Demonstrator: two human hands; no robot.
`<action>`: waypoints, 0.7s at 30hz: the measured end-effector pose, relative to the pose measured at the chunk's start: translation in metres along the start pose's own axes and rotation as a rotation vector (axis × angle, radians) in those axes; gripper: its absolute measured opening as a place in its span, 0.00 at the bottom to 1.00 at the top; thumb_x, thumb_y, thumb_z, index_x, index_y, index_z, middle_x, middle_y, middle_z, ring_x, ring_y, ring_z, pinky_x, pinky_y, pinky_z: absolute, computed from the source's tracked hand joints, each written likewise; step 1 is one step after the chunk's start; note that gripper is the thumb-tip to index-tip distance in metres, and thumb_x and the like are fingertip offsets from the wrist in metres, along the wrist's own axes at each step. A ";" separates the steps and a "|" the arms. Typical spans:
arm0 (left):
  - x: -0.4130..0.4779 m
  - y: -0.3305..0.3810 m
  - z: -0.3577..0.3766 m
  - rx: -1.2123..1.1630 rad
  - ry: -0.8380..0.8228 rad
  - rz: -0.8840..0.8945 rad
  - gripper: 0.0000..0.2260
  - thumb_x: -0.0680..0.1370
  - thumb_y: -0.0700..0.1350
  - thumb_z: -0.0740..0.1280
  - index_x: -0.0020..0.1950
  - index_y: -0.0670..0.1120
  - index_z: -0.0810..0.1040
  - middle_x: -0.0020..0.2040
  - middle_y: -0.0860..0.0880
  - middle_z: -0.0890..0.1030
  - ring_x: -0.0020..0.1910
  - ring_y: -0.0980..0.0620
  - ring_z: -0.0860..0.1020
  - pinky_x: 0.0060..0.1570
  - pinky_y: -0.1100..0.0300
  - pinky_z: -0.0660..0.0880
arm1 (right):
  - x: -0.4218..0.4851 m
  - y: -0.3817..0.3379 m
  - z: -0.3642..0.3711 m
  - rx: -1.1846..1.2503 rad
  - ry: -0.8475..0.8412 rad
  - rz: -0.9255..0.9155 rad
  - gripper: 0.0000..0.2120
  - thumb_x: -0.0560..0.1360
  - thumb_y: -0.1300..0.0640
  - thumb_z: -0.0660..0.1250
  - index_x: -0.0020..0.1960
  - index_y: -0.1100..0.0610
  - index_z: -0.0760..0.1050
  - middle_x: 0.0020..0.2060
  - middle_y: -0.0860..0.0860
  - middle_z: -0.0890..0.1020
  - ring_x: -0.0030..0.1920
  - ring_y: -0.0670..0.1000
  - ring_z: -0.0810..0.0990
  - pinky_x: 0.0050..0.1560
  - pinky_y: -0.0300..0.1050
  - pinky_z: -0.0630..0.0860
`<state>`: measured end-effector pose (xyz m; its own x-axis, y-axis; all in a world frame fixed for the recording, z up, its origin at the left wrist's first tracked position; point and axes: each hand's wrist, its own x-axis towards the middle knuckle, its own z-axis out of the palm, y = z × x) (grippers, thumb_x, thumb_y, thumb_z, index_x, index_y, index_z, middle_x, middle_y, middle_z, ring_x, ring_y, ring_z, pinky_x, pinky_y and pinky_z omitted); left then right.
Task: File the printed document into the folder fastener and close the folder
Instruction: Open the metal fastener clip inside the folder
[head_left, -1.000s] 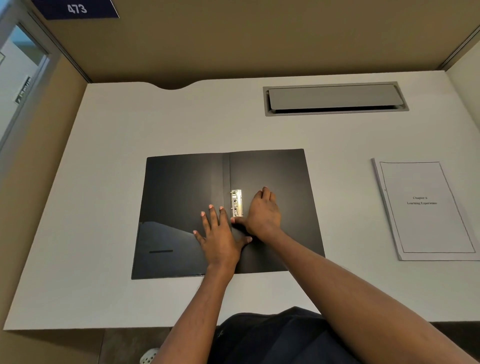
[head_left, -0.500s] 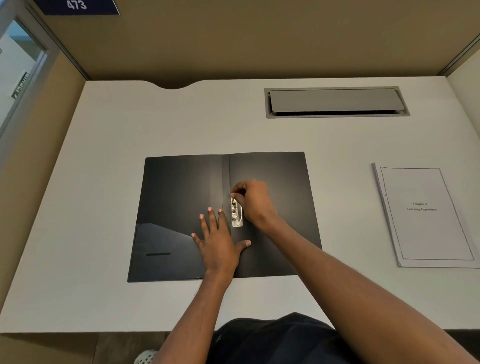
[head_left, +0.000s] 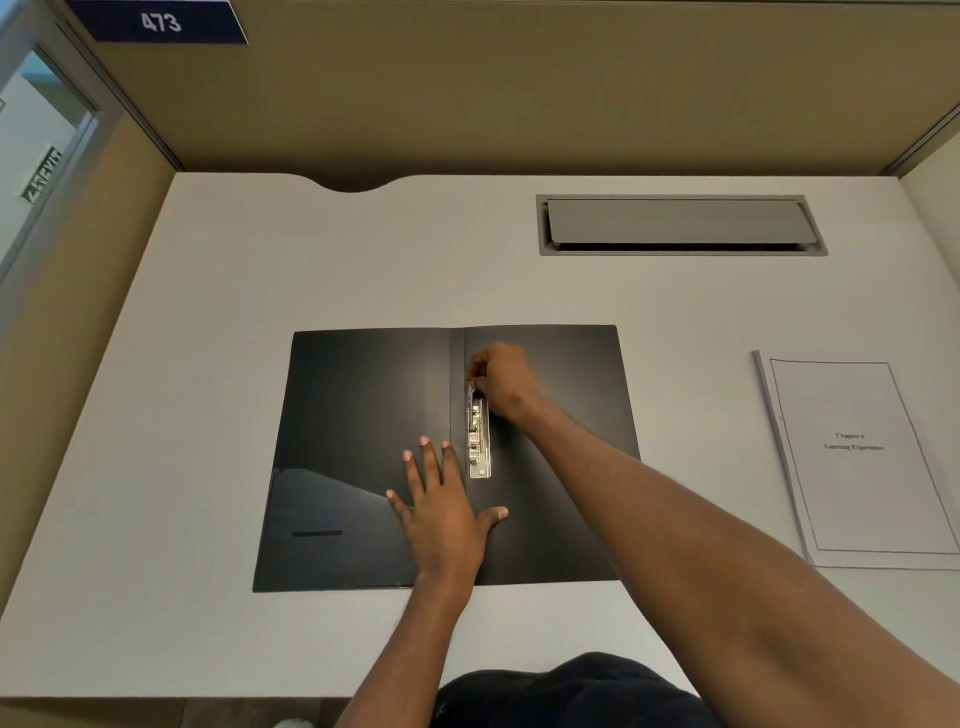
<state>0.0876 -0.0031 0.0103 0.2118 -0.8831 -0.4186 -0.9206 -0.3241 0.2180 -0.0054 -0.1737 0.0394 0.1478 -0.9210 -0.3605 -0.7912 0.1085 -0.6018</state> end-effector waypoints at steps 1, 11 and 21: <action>0.000 0.000 0.000 -0.002 -0.002 -0.001 0.52 0.73 0.71 0.67 0.86 0.51 0.43 0.86 0.47 0.39 0.85 0.41 0.39 0.80 0.32 0.49 | 0.003 0.001 -0.001 -0.009 -0.019 0.006 0.11 0.75 0.72 0.66 0.48 0.62 0.85 0.44 0.58 0.88 0.46 0.56 0.87 0.55 0.54 0.83; 0.000 -0.005 0.006 0.000 0.015 0.014 0.52 0.73 0.74 0.63 0.86 0.52 0.41 0.86 0.47 0.37 0.84 0.42 0.37 0.80 0.33 0.47 | 0.013 0.006 0.000 0.021 -0.068 0.024 0.07 0.75 0.69 0.69 0.48 0.63 0.85 0.45 0.57 0.88 0.48 0.55 0.87 0.57 0.54 0.82; -0.008 -0.009 0.009 -0.100 0.040 0.052 0.49 0.75 0.71 0.63 0.86 0.51 0.44 0.86 0.48 0.38 0.84 0.45 0.35 0.77 0.35 0.35 | 0.000 0.017 -0.002 0.068 -0.020 -0.022 0.10 0.77 0.65 0.69 0.57 0.60 0.85 0.52 0.57 0.87 0.53 0.55 0.86 0.60 0.50 0.80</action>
<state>0.0915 0.0100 0.0039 0.1792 -0.9120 -0.3690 -0.8939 -0.3076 0.3260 -0.0201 -0.1726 0.0307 0.1775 -0.9158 -0.3602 -0.7453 0.1139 -0.6569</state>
